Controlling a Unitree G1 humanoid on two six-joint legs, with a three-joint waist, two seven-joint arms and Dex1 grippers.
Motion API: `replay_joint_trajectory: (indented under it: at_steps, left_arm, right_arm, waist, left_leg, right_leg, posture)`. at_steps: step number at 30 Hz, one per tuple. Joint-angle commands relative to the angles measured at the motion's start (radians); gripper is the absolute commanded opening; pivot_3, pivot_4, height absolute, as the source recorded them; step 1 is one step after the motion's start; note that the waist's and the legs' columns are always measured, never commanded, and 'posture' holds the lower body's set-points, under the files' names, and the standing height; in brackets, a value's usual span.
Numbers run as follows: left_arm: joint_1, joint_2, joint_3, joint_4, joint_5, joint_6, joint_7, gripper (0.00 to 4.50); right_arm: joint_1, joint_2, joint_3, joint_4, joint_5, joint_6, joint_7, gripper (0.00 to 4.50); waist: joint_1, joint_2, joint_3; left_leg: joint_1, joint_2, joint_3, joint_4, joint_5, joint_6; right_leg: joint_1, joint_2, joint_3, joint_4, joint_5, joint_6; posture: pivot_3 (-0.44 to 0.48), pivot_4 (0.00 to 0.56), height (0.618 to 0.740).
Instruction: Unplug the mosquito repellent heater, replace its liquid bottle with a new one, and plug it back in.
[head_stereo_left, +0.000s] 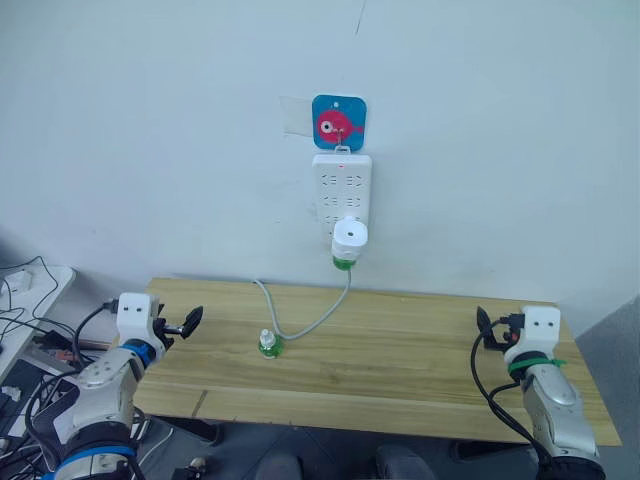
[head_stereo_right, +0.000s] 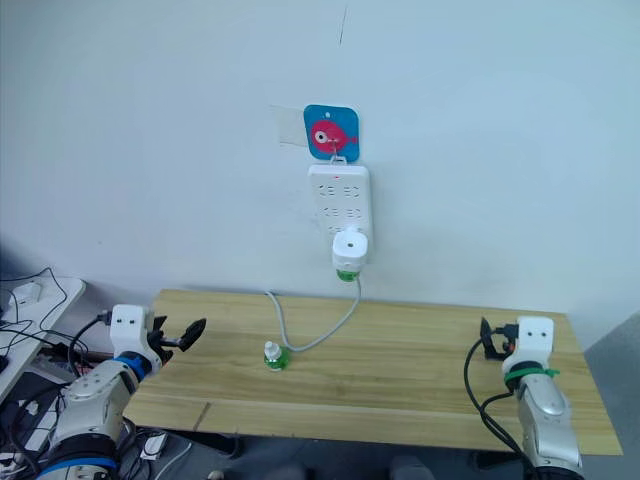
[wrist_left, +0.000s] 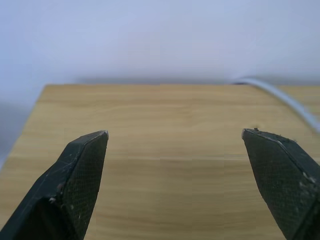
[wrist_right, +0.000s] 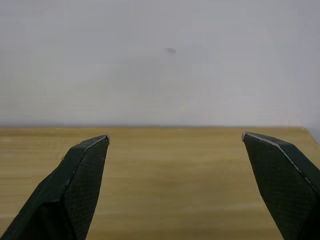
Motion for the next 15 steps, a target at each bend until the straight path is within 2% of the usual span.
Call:
replay_joint_trajectory:
  at_steps: [1,4,7,9,15]
  left_arm:
    - [-0.038,0.064,-0.024,-0.161,-0.054,0.084,-0.135,4.5]
    - [-0.073,0.089,-0.05,-0.242,-0.085,0.155,-0.211,4.5]
    - [-0.123,0.092,-0.079,-0.299,-0.107,0.215,-0.266,3.89]
    - [-0.161,0.079,-0.106,-0.309,-0.101,0.23,-0.285,3.31]
    - [-0.267,0.046,-0.196,-0.305,-0.083,0.247,-0.352,3.31]
  right_arm:
    - [0.006,-0.033,0.045,-0.241,0.075,0.123,0.08,4.45]
    - [0.007,-0.044,0.074,-0.392,0.131,0.233,0.107,4.45]
    - [-0.01,-0.048,0.117,-0.51,0.159,0.325,0.112,4.5]
    - [-0.036,-0.038,0.145,-0.57,0.165,0.375,0.095,4.5]
    - [-0.089,-0.007,0.212,-0.733,0.226,0.527,0.067,4.5]
  waist:
    - [0.0,0.002,0.003]
    - [0.001,0.004,0.006]
    - [0.001,0.004,0.009]
    - [0.0,0.004,0.01]
    - [-0.009,0.003,0.01]
  left_leg:
    - [0.0,0.0,-0.001,0.0,0.0,0.0]
    - [-0.001,0.0,-0.002,0.0,0.0,0.0]
    - [-0.002,-0.001,-0.002,0.0,0.0,0.0]
    - [-0.002,-0.001,-0.003,0.0,0.0,0.0]
    - [-0.003,-0.001,-0.005,0.001,0.0,0.0]
  right_leg:
    - [0.0,0.0,-0.001,0.0,0.0,0.0]
    - [0.0,0.0,-0.002,-0.001,-0.001,0.0]
    - [0.0,0.0,-0.002,-0.001,-0.001,0.001]
    - [0.0,0.0,-0.003,-0.001,-0.001,0.001]
    - [0.0,0.0,-0.004,-0.001,-0.001,0.001]
  posture:
    - [0.119,0.098,0.74]
    - [0.118,0.103,0.74]
    - [0.106,0.104,0.74]
    - [0.1,0.1,0.74]
    - [0.07,0.092,0.74]
